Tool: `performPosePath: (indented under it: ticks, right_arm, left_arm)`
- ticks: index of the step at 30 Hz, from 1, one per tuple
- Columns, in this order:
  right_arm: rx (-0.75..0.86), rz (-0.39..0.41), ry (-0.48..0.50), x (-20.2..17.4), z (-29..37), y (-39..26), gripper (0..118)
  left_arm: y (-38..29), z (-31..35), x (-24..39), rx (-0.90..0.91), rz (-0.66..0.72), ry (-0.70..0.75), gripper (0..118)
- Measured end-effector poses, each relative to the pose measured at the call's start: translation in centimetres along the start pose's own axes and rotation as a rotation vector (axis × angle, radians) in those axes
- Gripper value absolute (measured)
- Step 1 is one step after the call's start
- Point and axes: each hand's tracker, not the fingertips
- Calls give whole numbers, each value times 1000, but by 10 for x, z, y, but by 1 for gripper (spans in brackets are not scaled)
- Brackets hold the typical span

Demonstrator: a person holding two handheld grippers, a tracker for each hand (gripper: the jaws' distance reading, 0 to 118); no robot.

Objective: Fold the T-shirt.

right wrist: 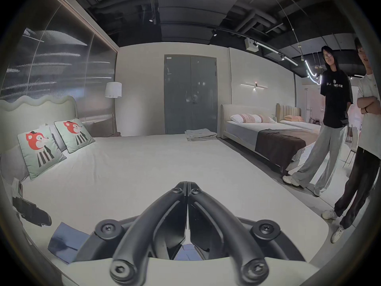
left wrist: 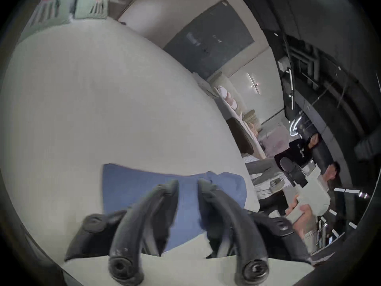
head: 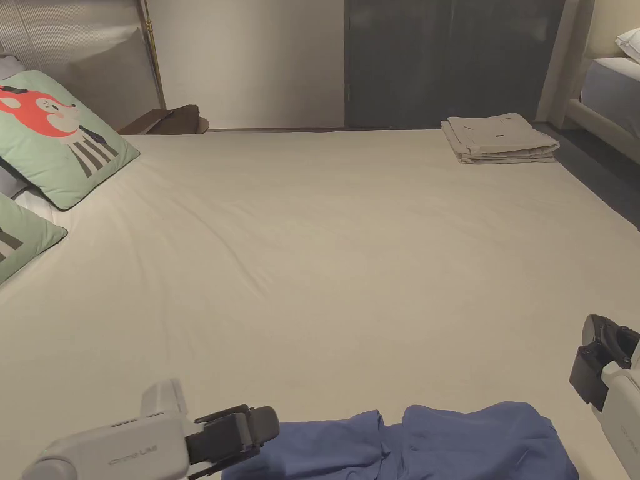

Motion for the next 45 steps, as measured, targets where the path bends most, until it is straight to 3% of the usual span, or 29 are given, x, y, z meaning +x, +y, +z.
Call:
performPosePath:
  ticks: [2,3,10,11,17,20,22,23,26,34,35,41,45]
  right_arm:
    - [-2,5,11,-6,1,0,0]
    - [-2,10,16,-8,1,0,0]
    - [0,27,24,-8,-1,4,0]
    - [-1,27,22,-8,-1,5,0]
    - [0,36,16,-8,3,9,0]
    - [-2,35,12,-7,2,8,0]
    - [-3,35,12,-7,3,7,0]
    - [-4,35,13,-8,3,7,0]
    - [-4,43,14,-8,4,8,0]
    - [0,43,16,-11,2,11,0]
    - [1,45,18,-11,2,11,0]
    - [5,37,41,-20,-1,12,0]
    - [2,31,66,-25,-4,9,0]
  left_arm:
    - [3,4,-24,-30,63,22,97]
    - [0,4,-33,-45,92,21,111]
    - [1,2,-97,-78,318,-69,110]
    - [-12,0,-61,-107,347,-82,110]
    - [-20,-22,-61,-131,433,-202,110]
    - [-21,-41,-71,-167,501,-257,104]
    - [-25,-46,-66,-168,479,-246,89]
    - [-25,-46,-64,-165,466,-221,76]
    - [-29,-43,-62,-188,395,-75,9]
    - [-34,-2,-53,-137,415,-48,7]
    - [-8,22,-66,-115,422,-43,7]
    - [13,85,-76,-12,408,124,7]
    - [22,91,-66,1,368,130,7]
